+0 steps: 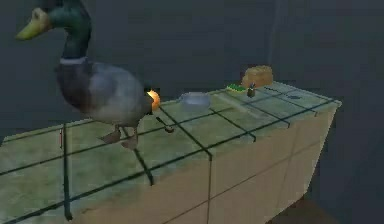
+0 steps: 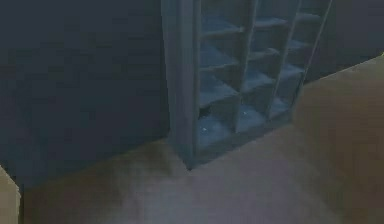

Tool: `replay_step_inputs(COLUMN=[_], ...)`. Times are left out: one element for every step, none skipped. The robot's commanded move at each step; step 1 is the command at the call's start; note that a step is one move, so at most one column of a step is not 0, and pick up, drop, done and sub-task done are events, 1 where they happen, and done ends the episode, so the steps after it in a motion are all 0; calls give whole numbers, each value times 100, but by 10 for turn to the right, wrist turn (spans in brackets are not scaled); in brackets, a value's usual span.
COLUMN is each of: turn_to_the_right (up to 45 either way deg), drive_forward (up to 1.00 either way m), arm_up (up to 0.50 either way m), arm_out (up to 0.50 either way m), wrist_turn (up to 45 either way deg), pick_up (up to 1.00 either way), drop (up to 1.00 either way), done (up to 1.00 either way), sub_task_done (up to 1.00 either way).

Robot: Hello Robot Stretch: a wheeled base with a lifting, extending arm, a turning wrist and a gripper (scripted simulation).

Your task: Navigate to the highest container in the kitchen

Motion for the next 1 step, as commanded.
replay_step_inputs(turn_to_the_right=[0], drive_forward=[0], arm_up=[0], arm_out=[0], wrist_turn=[0], pick_up=[0], drop=[0], done=[100], sub_task_done=[0])
